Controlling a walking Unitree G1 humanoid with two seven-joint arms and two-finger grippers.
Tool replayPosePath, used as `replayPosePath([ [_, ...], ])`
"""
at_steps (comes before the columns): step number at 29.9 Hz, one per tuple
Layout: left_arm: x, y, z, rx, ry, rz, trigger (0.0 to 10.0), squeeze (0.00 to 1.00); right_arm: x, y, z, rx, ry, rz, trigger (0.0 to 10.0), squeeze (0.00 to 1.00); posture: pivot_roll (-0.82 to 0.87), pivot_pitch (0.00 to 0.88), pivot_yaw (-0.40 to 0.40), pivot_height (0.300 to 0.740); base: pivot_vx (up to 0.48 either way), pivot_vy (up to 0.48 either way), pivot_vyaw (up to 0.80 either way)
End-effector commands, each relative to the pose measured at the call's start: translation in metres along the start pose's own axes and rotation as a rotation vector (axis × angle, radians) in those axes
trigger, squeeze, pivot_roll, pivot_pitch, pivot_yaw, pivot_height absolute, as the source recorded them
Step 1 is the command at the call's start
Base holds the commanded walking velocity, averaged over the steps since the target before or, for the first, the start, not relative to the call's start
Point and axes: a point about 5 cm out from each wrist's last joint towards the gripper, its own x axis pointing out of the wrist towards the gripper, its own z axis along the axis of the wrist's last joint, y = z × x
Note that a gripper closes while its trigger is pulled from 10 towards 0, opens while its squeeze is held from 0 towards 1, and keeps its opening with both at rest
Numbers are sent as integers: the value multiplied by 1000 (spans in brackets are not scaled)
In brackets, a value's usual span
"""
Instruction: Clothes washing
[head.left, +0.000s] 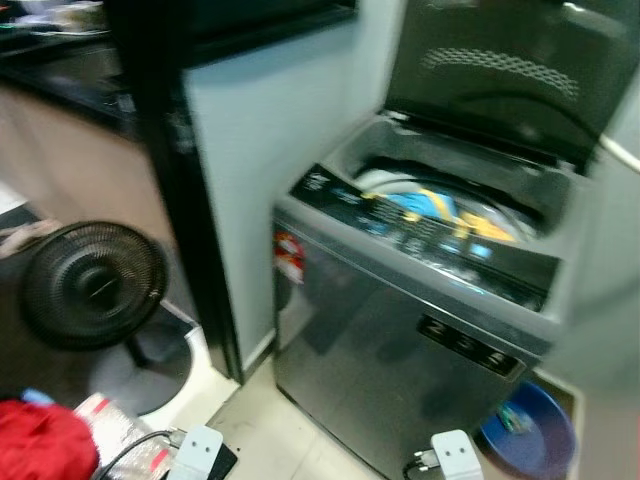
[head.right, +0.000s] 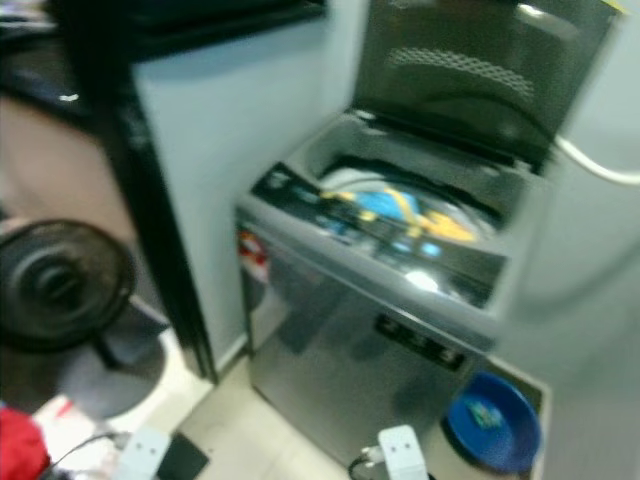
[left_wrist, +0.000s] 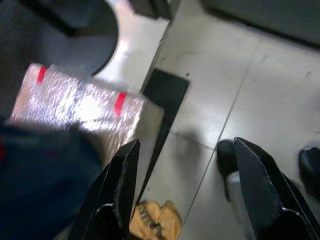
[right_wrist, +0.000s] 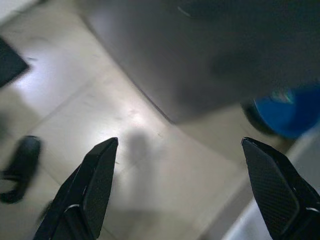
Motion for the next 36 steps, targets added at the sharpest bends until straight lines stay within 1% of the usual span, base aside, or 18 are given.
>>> replayPosePath([
  [1,-1,-3,-3,6,9,-5,10000,0,-3,1,-8,5,28,4,10000,0,7,12,-18,740,0,0,800],
  [6,-1,-1,-2,0,2,2,10000,0,-1,2,-3,11,10,10,10000,0,9,12,-19,740,0,0,800],
  [9,0,0,0,-10,-7,9,10000,0,2,4,5,19,-18,19,10000,0,11,12,-22,740,0,0,800],
  [11,0,0,0,-10,-7,9,10000,0,2,4,5,19,-18,19,10000,0,11,12,-22,740,0,0,800],
  [17,1,-1,6,-24,-27,12,10000,0,5,8,15,21,-51,38,10000,0,17,7,-26,740,0,0,800],
  [36,2,-1,8,-35,-38,16,10000,0,6,11,20,24,-69,53,10000,0,20,10,-27,740,0,0,800],
])
